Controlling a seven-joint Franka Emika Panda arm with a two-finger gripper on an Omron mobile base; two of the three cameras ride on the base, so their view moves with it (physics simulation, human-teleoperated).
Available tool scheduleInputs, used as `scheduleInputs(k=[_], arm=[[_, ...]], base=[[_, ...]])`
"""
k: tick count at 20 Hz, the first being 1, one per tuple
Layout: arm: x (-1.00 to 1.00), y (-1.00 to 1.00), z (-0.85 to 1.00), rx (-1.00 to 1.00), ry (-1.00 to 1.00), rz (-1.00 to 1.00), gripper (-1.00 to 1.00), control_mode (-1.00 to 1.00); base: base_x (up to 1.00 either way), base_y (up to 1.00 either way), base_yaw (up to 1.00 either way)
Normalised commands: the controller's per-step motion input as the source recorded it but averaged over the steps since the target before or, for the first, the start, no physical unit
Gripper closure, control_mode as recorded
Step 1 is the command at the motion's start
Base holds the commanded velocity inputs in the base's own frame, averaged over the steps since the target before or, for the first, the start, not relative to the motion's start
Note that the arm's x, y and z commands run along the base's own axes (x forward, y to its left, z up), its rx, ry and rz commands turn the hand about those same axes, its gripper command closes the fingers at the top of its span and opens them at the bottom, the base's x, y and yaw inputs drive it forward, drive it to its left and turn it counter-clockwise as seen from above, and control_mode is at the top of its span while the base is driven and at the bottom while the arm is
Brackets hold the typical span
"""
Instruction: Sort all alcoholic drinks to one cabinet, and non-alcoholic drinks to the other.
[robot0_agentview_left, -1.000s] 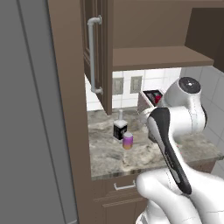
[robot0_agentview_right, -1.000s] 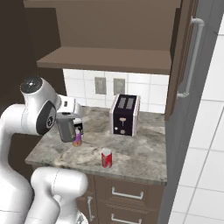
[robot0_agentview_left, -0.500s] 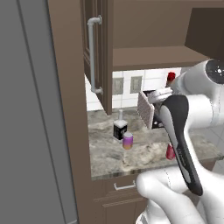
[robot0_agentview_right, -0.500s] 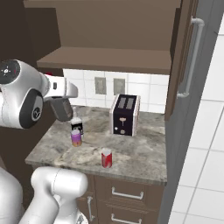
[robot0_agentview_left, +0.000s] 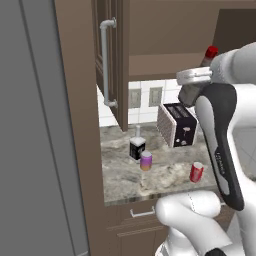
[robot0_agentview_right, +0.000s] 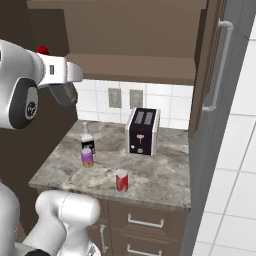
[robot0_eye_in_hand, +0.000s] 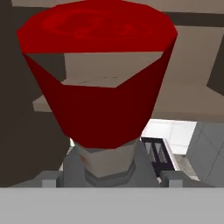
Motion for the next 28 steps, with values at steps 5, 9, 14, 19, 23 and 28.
scheduleInputs(k=[5,9,14,19,23,28], arm=[[0.17,0.20,0.50,0.03,-0.03,0.00,1.00,-1.00],[0.67,0.00,0.00,0.00,-0.04,0.00,1.00,-1.00],[0.76,0.01,0.03,0.00,-0.01,0.00,1.00,-1.00],[0.97,0.08,0.00,0.00,0.00,0.00,1.00,-1.00],[0.82,0.10,-0.05,0.00,0.00,0.00,1.00,-1.00],[0.68,0.00,-0.17,0.00,0.00,0.00,1.00,-1.00]], base=[[0.00,0.00,0.00],[0.00,0.00,0.00],[0.00,0.00,0.00],[0.00,0.00,0.00],[0.00,0.00,0.00],[0.00,0.00,0.00]])
